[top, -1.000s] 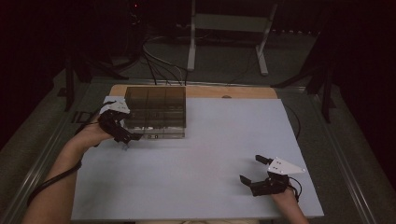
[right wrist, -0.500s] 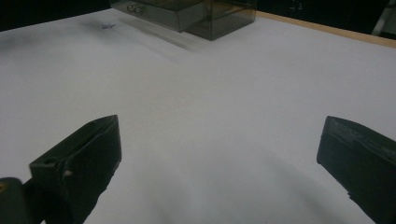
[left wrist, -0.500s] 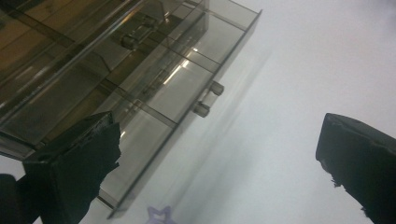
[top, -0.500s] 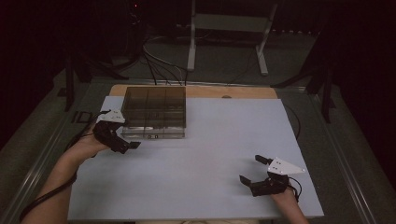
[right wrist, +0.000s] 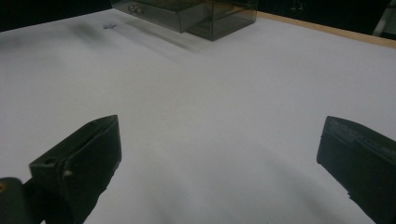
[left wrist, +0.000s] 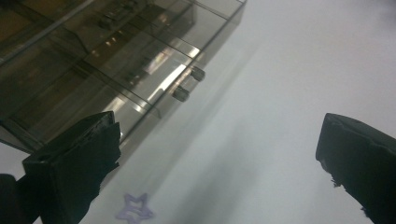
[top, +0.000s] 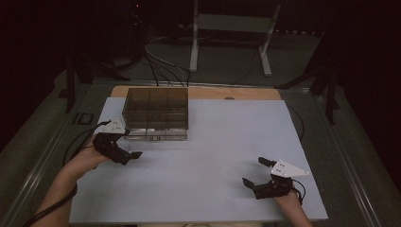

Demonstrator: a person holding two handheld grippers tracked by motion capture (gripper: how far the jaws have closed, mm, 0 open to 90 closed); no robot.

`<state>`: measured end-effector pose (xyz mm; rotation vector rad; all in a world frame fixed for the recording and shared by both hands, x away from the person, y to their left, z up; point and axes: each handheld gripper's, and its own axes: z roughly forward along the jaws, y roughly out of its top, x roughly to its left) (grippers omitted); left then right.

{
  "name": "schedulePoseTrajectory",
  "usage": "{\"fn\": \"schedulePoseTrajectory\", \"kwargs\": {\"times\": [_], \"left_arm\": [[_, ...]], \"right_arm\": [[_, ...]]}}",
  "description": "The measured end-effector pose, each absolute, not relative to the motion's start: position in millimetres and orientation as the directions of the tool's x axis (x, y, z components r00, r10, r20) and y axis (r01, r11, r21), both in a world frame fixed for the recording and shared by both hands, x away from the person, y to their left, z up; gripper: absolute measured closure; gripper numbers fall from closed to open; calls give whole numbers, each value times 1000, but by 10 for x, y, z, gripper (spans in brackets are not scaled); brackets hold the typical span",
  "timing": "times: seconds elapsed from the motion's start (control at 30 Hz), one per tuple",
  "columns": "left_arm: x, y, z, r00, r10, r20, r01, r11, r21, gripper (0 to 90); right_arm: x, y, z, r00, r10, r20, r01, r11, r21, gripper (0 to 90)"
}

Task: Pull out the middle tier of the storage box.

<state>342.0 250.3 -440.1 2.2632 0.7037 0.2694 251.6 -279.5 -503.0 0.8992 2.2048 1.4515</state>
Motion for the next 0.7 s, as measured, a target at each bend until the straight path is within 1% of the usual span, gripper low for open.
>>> {"fn": "schedulePoseTrajectory", "kwargs": {"times": [0.2, 0.7], "left_arm": [[3332, 2482, -4459, 822, 569, -15, 412, -576, 706, 0], [3102, 2350, -4645, 838, 546, 8, 388, -606, 695, 0]], "right_arm": [[2515, -2796, -5029, -736, 675, 54, 316, 272, 909, 1], [2514, -2797, -5029, -736, 675, 54, 317, 273, 908, 1]]}}
